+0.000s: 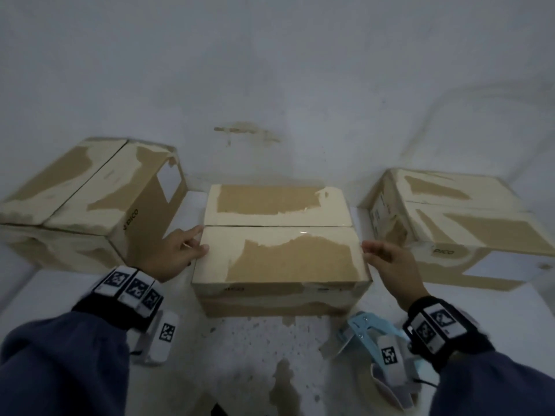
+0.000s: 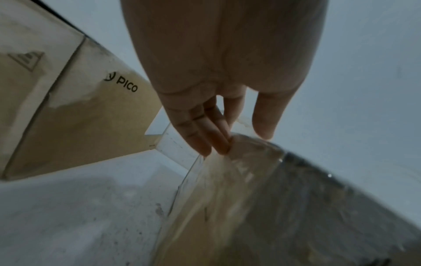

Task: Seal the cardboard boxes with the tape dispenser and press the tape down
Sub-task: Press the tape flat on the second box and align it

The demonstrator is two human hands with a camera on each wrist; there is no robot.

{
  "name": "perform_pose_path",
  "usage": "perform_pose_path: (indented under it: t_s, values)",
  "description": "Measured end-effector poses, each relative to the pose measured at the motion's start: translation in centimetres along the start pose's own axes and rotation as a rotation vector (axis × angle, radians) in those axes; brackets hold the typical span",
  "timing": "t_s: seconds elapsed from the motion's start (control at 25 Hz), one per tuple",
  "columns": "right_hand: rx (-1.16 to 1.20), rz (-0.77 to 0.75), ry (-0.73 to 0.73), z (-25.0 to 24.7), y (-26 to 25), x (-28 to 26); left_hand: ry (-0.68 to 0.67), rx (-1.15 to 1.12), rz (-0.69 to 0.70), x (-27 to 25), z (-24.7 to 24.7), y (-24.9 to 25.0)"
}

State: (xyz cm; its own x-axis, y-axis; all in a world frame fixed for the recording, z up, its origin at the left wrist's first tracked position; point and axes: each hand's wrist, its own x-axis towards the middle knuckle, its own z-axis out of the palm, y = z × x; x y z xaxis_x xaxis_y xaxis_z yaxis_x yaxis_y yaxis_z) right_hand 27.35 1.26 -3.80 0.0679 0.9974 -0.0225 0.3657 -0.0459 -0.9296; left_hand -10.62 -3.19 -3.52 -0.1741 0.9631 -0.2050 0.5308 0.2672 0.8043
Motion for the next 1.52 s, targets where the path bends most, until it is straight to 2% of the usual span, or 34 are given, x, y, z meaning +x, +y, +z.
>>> perform_pose_path:
  t_s: [0.08, 0.24, 0.36, 0.4, 0.6, 0.72, 0.84, 0.96, 1.16, 1.32, 1.4, 1.52]
  values:
    - [-0.102, 0.011, -0.08, -0.6, -0.6, 0.3, -0.095, 0.081, -0.027, 0.3, -1.1, -0.2]
    - [-0.328, 0.003, -0.269, -0.8, -2.7, 2.2, -0.172, 0.103, -0.051, 2.3, -2.2, 0.9]
    - [-0.38, 0.01, -0.363, -0.6, -3.2, 4.3, -0.259, 0.128, -0.021, 4.2, -2.5, 1.3]
    - [-0.379, 0.016, -0.373, -0.5, -3.4, 5.0, -0.252, 0.117, -0.029, 4.8, -2.6, 1.5]
    - [-0.392, 0.002, -0.388, 0.4, -3.8, 9.2, -0.24, 0.149, 0.006, 7.4, -2.9, 2.1]
    - [-0.433, -0.028, -0.343, 1.3, -3.9, 12.1, -0.209, 0.211, -0.013, 9.2, -2.6, 2.6]
    - [-0.421, -0.028, -0.302, 2.4, -4.2, 14.6, -0.237, 0.209, -0.016, 11.1, -3.0, 2.8]
    - [-0.429, -0.014, -0.254, 3.3, -4.2, 16.5, -0.237, 0.217, -0.083, 13.0, -2.9, 2.7]
    - [-0.428, 0.033, -0.223, 4.4, -4.1, 17.6, -0.146, 0.18, -0.176, 14.9, -2.4, 2.5]
    - [-0.398, 0.103, -0.272, 4.3, -3.9, 17.8, -0.148, 0.137, -0.236, 15.6, -2.7, 2.3]
    - [-0.419, 0.077, -0.268, 4.1, -4.0, 18.0, -0.123, 0.142, -0.199, 15.9, -3.3, 2.0]
    - [-0.507, -0.068, -0.288, 3.9, -4.3, 18.8, 0.006, 0.182, 0.042, 16.5, -4.0, 1.6]
